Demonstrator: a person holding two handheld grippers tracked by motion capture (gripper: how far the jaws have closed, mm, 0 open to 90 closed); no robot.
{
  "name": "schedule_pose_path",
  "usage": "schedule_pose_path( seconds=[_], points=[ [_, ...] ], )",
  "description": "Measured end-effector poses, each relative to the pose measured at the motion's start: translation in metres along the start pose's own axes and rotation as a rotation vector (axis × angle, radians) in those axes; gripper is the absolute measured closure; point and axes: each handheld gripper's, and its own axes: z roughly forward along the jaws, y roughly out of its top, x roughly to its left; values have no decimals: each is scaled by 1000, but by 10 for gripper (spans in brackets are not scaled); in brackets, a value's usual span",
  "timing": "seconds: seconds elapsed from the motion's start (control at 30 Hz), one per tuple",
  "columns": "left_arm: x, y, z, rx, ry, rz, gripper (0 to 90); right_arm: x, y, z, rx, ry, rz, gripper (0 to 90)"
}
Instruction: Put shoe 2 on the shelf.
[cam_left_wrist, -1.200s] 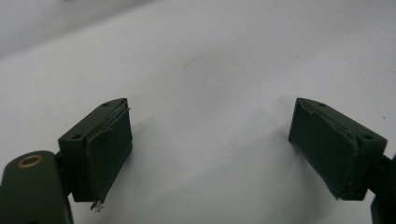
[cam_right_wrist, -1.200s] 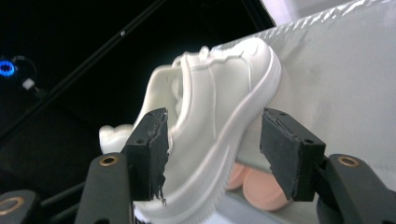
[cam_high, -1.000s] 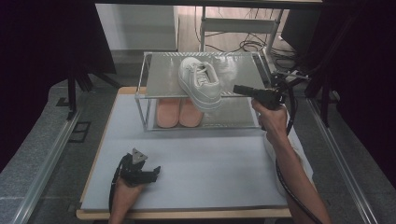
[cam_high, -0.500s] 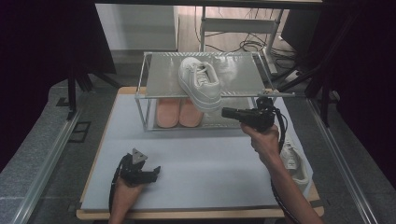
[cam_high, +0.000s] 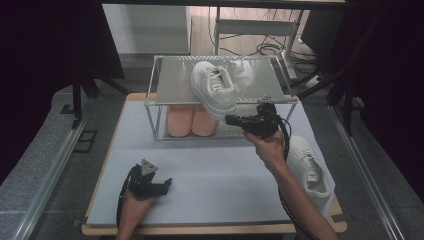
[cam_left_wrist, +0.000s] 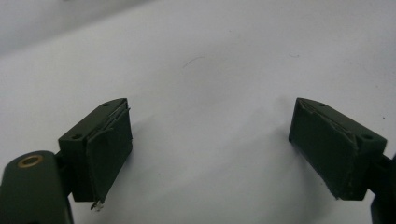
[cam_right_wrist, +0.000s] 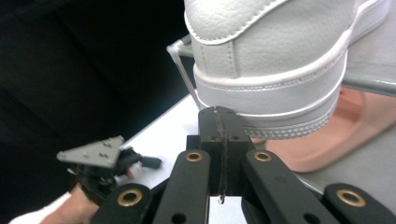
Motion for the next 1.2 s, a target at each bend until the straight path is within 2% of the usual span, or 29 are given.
schedule_pose_path(
  seconds=[0.07,0.23,0.43,0.8,1.0,1.2],
  points=[
    [0,0,0,2,0,-1,134,-2,1,0,2,11,4,900],
    [0,0,0,0,0,-1,135,-1,4,8,14,0,-8,900],
    [0,0,0,0,-2,-2,135,-3,12,31,30,11,-6,900],
    [0,0,0,1,-3,-2,135,-9,26,68,47,-2,-5,900],
    [1,0,0,2,-3,-1,135,-9,34,81,56,-12,-9,900],
    [1,0,0,1,-3,-1,135,-9,34,91,63,-2,-5,900]
  ],
)
